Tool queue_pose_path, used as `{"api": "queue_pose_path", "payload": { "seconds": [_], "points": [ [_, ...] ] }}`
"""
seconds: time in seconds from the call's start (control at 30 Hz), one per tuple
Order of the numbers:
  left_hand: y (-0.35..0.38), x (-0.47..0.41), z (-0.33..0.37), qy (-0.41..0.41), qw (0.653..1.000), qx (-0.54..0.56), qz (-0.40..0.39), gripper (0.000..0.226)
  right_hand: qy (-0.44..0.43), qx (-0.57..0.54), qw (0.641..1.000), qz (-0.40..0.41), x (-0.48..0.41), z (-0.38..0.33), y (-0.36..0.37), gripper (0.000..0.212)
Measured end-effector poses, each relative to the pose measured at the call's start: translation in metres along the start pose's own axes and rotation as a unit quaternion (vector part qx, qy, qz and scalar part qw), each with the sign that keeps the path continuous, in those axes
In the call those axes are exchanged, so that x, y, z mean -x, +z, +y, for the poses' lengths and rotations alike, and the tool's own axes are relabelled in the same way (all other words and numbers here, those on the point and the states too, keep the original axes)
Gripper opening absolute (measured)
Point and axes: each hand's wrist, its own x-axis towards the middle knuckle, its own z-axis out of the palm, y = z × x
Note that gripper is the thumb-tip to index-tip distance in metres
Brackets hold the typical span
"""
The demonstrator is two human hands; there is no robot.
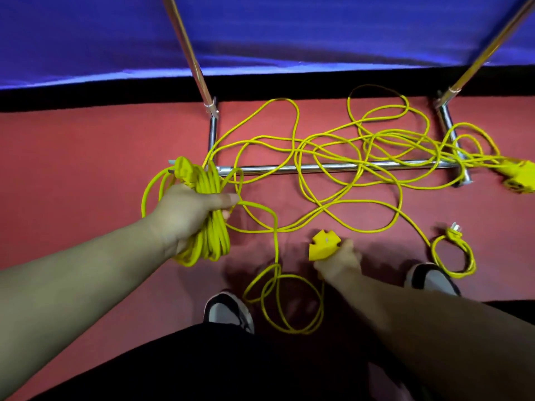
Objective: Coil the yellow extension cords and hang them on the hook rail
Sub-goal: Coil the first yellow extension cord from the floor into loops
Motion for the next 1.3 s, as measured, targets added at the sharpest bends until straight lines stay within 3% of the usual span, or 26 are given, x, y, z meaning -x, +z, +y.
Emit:
{"api": "queue_pose_path", "payload": {
  "seconds": [0.1,0.23,0.4,0.57,0.77,0.97,1.17,1.23,1.3],
  "points": [
    [-0.004,-0.001,0.004,-0.004,1.0,0.025,-0.004,0.018,0.004,-0.08,0.997,-0.015,0.0,-0.009,-0.009,0.074],
    [-0.011,0.008,0.032,0.012,0.997,0.071,-0.007,0.018,-0.044,-0.185,0.98,-0.059,0.01,-0.043,-0.06,0.063],
    [-0.017,0.052,0.098,0.1,0.989,0.105,-0.009,0.014,-0.178,-0.267,0.938,-0.13,0.063,-0.12,-0.181,0.053],
    [-0.013,0.124,0.165,0.196,0.964,0.178,-0.041,0.014,-0.326,-0.325,0.88,-0.119,0.163,-0.17,-0.306,0.044],
    [0.0,0.203,0.216,0.273,0.916,0.286,-0.067,0.013,-0.402,-0.44,0.798,-0.089,0.264,-0.165,-0.396,0.071],
    [0.027,0.231,0.192,0.258,0.916,0.298,-0.072,0.013,-0.457,-0.425,0.781,0.001,0.283,-0.122,-0.38,0.065],
    [0.044,0.243,0.176,0.201,0.931,0.296,-0.067,0.025,-0.536,-0.319,0.778,0.075,0.292,-0.124,-0.356,0.082],
    [0.042,0.241,0.175,0.217,0.929,0.294,-0.064,0.038,-0.561,-0.262,0.779,0.096,0.294,-0.125,-0.346,0.089],
    [0.04,0.239,0.175,0.231,0.927,0.284,-0.075,0.068,-0.581,-0.226,0.775,0.099,0.292,-0.127,-0.339,0.093]
  ]
}}
